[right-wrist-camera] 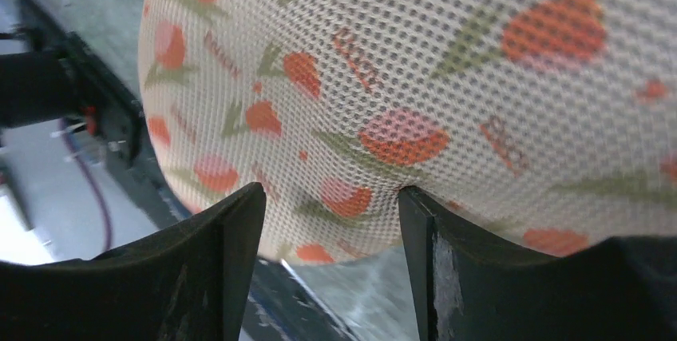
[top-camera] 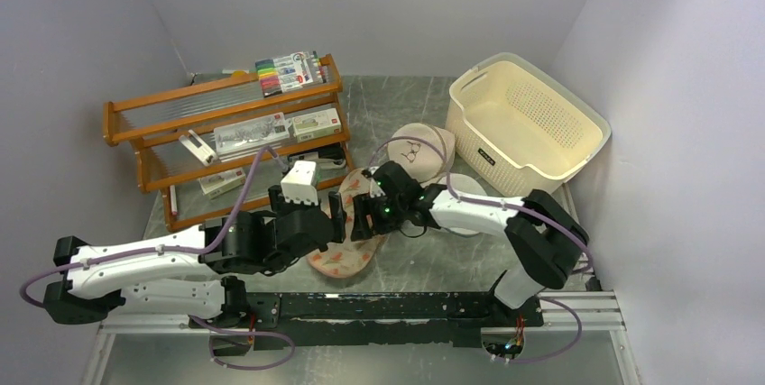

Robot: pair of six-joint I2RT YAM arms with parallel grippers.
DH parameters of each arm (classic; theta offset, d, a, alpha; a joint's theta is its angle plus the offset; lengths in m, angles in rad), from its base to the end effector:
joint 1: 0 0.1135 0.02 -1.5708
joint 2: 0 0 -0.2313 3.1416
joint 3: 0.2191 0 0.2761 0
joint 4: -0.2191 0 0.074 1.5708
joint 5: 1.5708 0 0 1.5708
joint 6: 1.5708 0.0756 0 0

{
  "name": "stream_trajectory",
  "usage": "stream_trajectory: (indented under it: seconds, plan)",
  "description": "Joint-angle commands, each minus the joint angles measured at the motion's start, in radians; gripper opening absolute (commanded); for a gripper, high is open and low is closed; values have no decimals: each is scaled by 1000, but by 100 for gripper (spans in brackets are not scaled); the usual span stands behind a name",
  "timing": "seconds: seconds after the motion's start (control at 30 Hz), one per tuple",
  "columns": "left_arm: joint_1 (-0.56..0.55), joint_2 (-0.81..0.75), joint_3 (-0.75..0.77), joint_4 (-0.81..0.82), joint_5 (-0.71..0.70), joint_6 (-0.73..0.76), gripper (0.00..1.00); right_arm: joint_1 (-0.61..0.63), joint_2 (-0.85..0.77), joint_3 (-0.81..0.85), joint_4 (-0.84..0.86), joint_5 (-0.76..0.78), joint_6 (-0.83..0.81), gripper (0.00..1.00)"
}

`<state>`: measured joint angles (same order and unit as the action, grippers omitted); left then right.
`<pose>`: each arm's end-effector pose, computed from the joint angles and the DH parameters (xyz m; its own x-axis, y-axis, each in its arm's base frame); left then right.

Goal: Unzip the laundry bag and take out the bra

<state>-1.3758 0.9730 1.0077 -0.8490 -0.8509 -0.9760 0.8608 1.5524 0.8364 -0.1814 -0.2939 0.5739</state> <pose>0.1027 -0.2265 0.2839 -0.5319 -0.1254 -0.8375 0.1897 0.9462 -0.2621 0.2114 0.2795 0.0987 -0.8859 -0.2335 -0.4008 -0.4318 0.7307 0.5288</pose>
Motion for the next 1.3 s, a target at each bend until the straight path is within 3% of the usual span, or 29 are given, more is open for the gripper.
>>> stream_trajectory:
  seconds: [0.0,0.13,0.3,0.43,0.6,0.77,1.0,1.1,1.27]
  plan:
    - [6,-31,24,-8,-38,3,99,56,41,3,260,-177,139,62]
    - [6,-55,20,-27,-42,-13,99,55,-12,-24,409,-272,171,68]
    - [6,-72,10,-34,-46,-10,99,17,-68,46,173,-145,24,80]
    - [6,-63,4,-7,-39,11,98,-112,-101,52,10,-53,-26,81]
    - [8,-24,-6,45,-8,47,98,-261,-101,33,-68,-27,-87,81]
    - [16,50,3,92,42,87,98,-276,-60,63,-204,190,-151,79]
    - [76,183,-4,252,243,201,98,-391,-90,16,-242,256,-158,80]
    - [111,256,11,280,311,210,98,-402,-106,8,-218,211,-186,80]
    - [144,308,-37,384,417,211,98,-394,-92,29,-129,-10,-212,80]
